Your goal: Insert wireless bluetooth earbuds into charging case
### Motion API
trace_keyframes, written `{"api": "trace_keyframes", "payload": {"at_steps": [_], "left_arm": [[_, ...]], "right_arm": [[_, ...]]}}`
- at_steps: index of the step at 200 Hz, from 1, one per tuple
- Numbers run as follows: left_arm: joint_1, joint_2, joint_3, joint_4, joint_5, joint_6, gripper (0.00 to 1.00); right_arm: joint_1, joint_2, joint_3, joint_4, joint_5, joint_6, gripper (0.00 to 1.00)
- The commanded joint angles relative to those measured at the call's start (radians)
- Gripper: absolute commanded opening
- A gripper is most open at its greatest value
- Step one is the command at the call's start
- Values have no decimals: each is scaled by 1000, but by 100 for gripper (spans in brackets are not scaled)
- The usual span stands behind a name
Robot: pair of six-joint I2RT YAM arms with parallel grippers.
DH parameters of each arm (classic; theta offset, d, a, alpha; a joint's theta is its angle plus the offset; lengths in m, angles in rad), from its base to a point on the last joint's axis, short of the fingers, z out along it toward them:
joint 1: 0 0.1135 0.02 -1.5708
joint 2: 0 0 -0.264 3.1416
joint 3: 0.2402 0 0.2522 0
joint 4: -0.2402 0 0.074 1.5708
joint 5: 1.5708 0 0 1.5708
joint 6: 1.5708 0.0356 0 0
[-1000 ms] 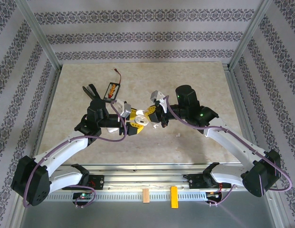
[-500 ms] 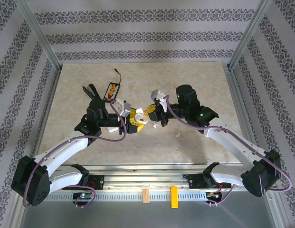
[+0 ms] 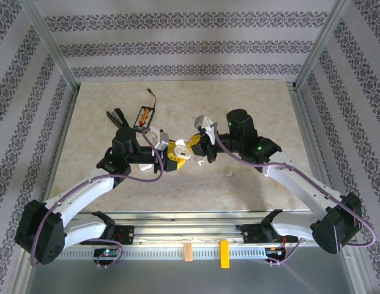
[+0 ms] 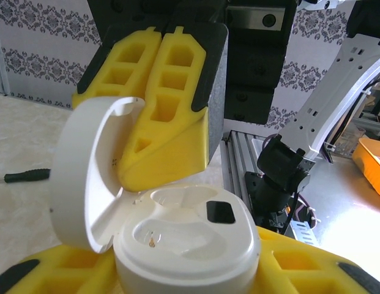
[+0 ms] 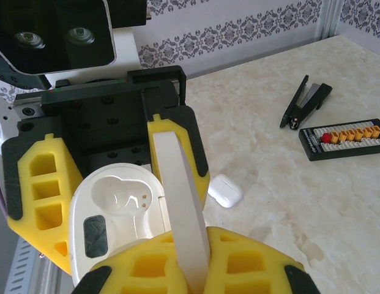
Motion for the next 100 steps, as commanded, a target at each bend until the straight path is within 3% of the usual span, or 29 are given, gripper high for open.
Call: {"api": "trace_keyframes", "payload": {"at_steps": [1,87,100], "left_arm": [[-12,8,13,47,11,0,46],[-12,10,8,45,18,11,27],[-12,9,3,46,15,15,27]], "right_arm": [[7,-23,7,9,-20,-7,0],[5,-20,12,8,-16,-8,0],[5,-24,9,9,-13,-6,10]]}}
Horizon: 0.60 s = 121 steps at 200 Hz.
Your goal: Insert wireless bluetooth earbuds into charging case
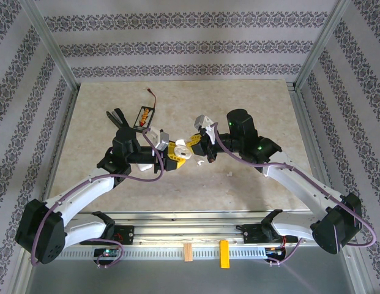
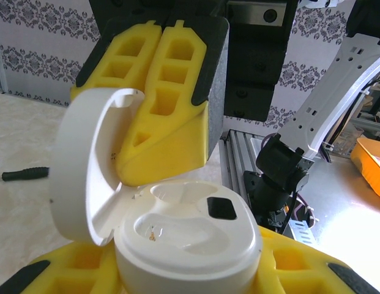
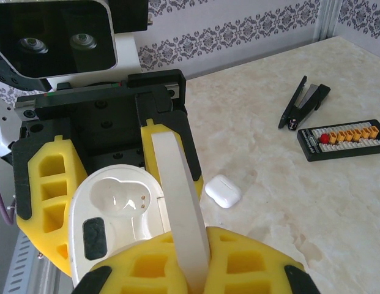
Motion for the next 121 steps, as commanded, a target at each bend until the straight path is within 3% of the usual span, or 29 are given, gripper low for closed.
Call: {"api": "trace_keyframes", "payload": {"at_steps": [1,18,38,66,96,121], "left_arm": [[-13,4,3,45,8,16,27],[-12,5,-2,48,5,21,27],[-12,7,-12,68,3,17,27],[-12,6,-19,76,-6,19,27],[-12,10,-34,109,-29,21,27],[-11,18,-48,153,-71,30,27]], "right_arm": [[6,-24,9,6,-16,-6,11],[6,-31,4,11,-15,-2,18],[3,-40,2,13,-17,1,36],[0,-57,-7,15,-23,5,46],[-4,-106,-24,20,-38,4,65],[-29,-179,-57,42,-29,35,72]]}}
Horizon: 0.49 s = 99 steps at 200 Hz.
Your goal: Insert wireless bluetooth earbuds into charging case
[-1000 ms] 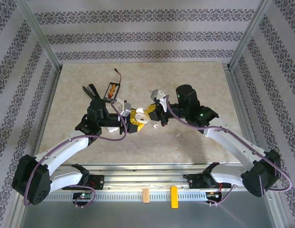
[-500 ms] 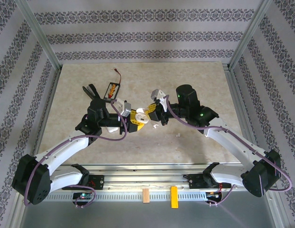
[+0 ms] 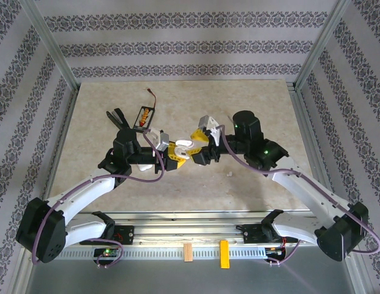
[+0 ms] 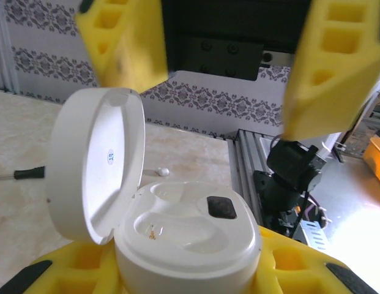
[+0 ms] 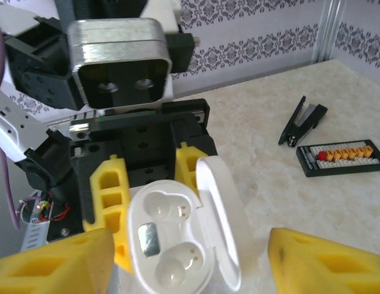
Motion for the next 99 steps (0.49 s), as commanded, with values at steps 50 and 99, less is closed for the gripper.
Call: {"api": "trace_keyframes", "payload": {"at_steps": [50,99], "left_arm": [[-11,51,-36,200,-63,30,26],[-9,82,-19,214,-59,56,26]], "right_arm": [[-120,-224,-119,155,133,189,74],[-277,-325,-217,58,411,376,74]]}}
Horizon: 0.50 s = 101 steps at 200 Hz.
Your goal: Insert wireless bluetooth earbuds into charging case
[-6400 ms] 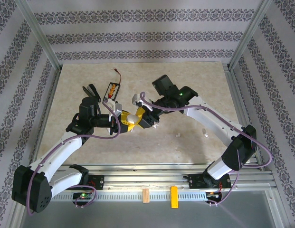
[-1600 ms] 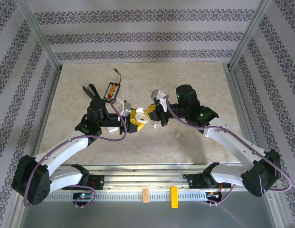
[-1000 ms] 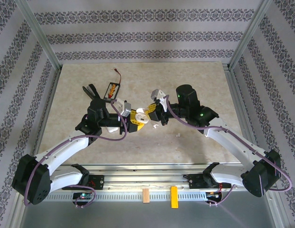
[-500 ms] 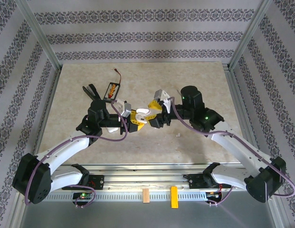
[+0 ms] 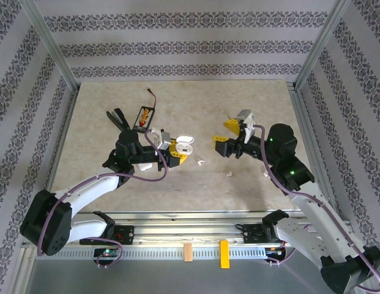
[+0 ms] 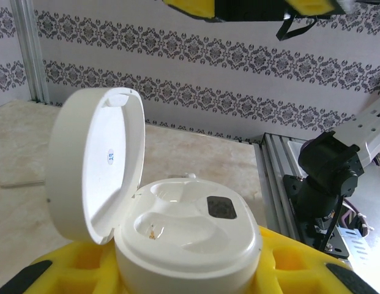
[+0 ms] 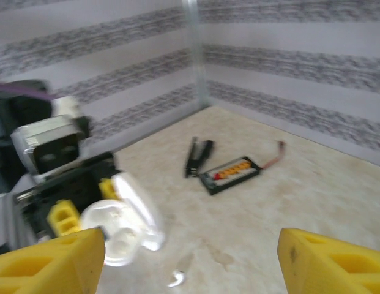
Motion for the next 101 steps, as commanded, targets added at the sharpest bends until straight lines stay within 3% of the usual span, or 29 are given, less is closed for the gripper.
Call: {"api": "trace_keyframes", "payload": {"at_steps": [1,27,48,74,101], "left_arm": [[-10,12,11,73,4,35,26],[-9,34,13,104,14,38,26],[-9,52,14,132,23,30,26],[-8,64,7,177,29,12,26],[-8,65,1,194,32,9,26]], "right_arm": [[-61,-35,-41,-75,196,137,74],[-114,-62,-96,-227,335,262,72],[-160,-70,-161,-319,371,401,70],[-220,-29,-254,-337,256,540,67],[-234,69,-343,-210,118,577,61]]}}
